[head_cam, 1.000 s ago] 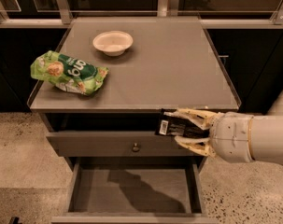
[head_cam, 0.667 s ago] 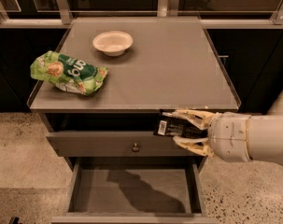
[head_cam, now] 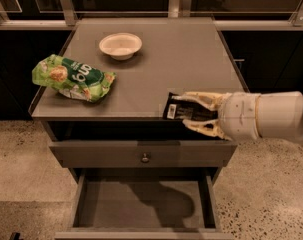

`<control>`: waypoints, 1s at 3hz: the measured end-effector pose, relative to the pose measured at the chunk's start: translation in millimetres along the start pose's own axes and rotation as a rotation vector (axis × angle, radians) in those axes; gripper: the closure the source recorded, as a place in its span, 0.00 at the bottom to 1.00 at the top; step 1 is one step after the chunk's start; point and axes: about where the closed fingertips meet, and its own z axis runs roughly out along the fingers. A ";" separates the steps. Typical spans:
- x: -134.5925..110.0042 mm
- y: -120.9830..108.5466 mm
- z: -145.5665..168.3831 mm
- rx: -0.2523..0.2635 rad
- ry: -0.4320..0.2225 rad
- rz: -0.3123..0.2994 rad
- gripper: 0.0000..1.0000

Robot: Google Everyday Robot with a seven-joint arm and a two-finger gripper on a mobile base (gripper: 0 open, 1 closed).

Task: Pick rxbar chocolate from middle drawer and place on counter

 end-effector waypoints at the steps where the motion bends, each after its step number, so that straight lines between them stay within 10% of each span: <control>1: 14.9 -27.3 8.5 0.008 0.001 -0.009 1.00; 3: 46.9 -65.9 37.5 -0.018 -0.008 0.010 1.00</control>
Offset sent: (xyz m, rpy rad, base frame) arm 0.1016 -0.0054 0.0097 -0.0005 0.0129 0.0103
